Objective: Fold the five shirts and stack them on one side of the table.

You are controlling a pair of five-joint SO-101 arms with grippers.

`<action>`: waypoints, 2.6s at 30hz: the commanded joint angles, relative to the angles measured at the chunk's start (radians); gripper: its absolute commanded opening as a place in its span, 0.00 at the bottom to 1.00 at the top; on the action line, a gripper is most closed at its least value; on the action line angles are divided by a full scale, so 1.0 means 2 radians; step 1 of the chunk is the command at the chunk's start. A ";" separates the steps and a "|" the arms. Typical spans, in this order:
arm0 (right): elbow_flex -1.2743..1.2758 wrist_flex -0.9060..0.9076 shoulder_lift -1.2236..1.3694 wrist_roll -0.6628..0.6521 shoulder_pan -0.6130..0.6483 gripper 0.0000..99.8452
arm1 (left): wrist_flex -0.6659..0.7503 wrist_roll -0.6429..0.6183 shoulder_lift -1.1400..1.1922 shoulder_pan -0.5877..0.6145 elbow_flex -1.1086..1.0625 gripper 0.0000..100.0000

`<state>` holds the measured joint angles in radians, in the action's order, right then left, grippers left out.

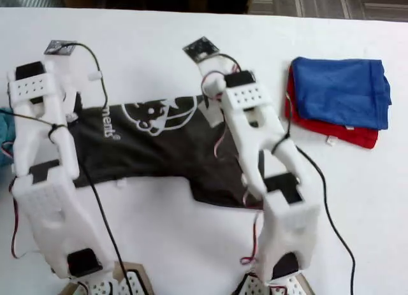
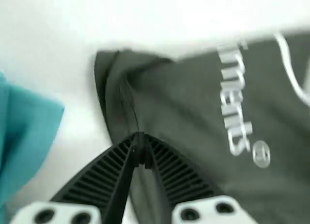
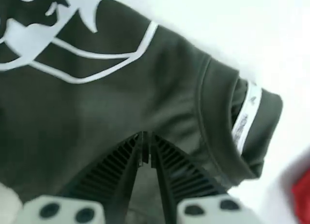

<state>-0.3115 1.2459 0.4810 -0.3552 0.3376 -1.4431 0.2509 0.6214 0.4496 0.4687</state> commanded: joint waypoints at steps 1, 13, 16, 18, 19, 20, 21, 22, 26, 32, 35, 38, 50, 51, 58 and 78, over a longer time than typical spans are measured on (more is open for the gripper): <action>-0.128 0.024 0.072 0.009 -0.012 0.02 | 0.005 -0.054 0.054 -0.004 0.104 0.03; -0.310 0.083 0.250 0.008 -0.032 0.02 | -0.019 -0.096 0.224 0.015 0.340 0.03; -0.340 0.085 0.270 0.008 -0.048 0.02 | -0.017 -0.093 0.261 0.032 0.362 0.03; -0.361 0.085 0.280 0.008 -0.060 0.02 | -0.022 -0.092 0.279 0.039 0.376 0.03; -0.369 0.085 0.285 0.008 -0.066 0.02 | -0.027 -0.089 0.287 0.042 0.383 0.03; -0.376 0.085 0.288 0.008 -0.070 0.02 | -0.030 -0.082 0.292 0.044 0.391 0.03; -0.381 0.086 0.290 0.008 -0.074 0.02 | -0.031 -0.077 0.297 0.044 0.397 0.03; -0.383 0.086 0.290 0.008 -0.078 0.02 | -0.035 -0.075 0.300 0.046 0.404 0.03; -0.388 0.098 0.285 0.008 -0.080 0.02 | -0.058 -0.078 0.301 0.051 0.455 0.03; -0.436 0.134 0.256 0.008 -0.066 0.02 | -0.124 -0.077 0.301 0.044 0.582 0.03; -0.478 0.168 0.238 0.008 -0.050 0.02 | -0.152 -0.076 0.293 0.039 0.603 0.03; -0.521 0.204 0.231 0.008 -0.040 0.02 | -0.172 -0.076 0.275 0.031 0.593 0.03; -0.559 0.261 0.210 0.008 -0.053 0.02 | -0.163 -0.015 0.341 -0.015 0.586 0.03; -0.556 0.261 0.199 0.008 -0.056 0.02 | -0.159 -0.015 0.350 -0.008 0.587 0.03; -0.433 0.261 0.076 0.007 -0.053 0.02 | -0.118 -0.013 0.378 0.042 0.587 0.03; 0.446 -0.069 -0.409 -0.124 -0.009 0.02 | -0.173 -0.015 0.134 0.012 0.399 0.03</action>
<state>0.3437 1.2444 -0.1757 -0.5746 0.3130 -1.7699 0.2217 1.0679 0.4849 1.4231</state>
